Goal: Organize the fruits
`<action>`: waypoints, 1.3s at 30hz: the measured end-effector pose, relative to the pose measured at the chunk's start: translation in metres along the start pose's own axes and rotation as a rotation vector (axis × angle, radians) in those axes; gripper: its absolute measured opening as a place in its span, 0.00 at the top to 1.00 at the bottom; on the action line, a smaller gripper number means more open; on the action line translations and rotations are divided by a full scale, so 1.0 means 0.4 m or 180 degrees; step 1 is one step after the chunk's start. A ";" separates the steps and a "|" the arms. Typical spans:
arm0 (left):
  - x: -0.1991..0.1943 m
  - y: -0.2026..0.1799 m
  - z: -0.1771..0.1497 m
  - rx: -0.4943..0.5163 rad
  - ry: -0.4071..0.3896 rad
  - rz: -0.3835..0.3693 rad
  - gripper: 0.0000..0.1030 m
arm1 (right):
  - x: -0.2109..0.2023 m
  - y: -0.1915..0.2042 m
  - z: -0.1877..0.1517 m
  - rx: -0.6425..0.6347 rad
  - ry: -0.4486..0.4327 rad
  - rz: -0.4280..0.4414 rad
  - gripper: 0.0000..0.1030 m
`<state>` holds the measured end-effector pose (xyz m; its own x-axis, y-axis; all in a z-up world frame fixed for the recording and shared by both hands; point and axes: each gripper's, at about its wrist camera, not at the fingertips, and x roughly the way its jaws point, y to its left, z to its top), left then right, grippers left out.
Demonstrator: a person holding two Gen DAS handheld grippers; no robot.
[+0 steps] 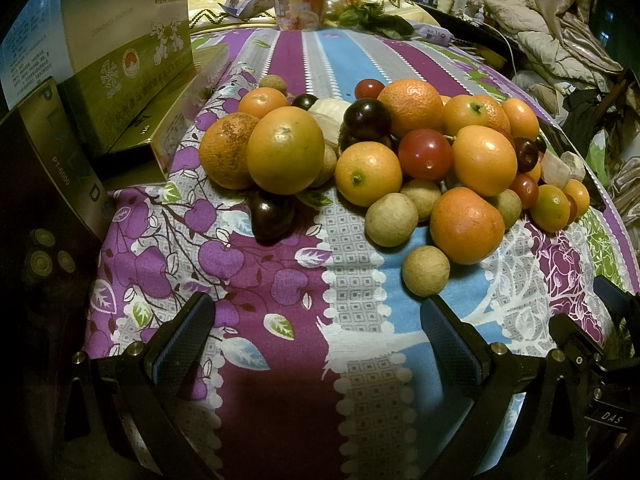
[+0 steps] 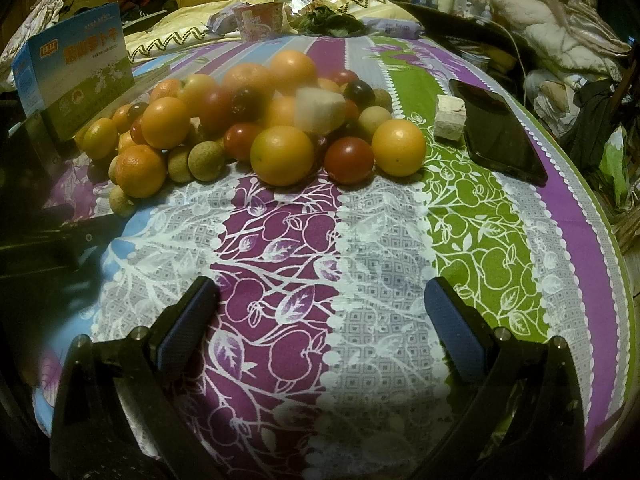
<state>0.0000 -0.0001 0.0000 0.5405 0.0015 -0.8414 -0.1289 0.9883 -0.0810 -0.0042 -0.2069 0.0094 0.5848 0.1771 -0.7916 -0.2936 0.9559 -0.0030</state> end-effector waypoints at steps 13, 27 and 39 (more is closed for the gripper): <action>0.000 0.000 0.000 -0.0001 -0.0002 0.0000 0.00 | 0.001 0.000 -0.001 -0.0001 -0.0002 0.0001 0.00; -0.037 0.010 0.009 -0.0051 0.0005 -0.0172 0.00 | -0.001 -0.003 0.000 -0.0002 -0.0025 0.0004 0.00; -0.024 -0.037 0.042 0.0153 0.0000 -0.0403 0.30 | -0.037 -0.028 0.003 0.0088 0.0020 0.0329 0.01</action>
<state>0.0109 -0.0120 0.0183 0.5500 -0.1237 -0.8260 -0.0196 0.9868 -0.1608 -0.0085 -0.2198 0.0218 0.5477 0.2737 -0.7907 -0.3311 0.9387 0.0956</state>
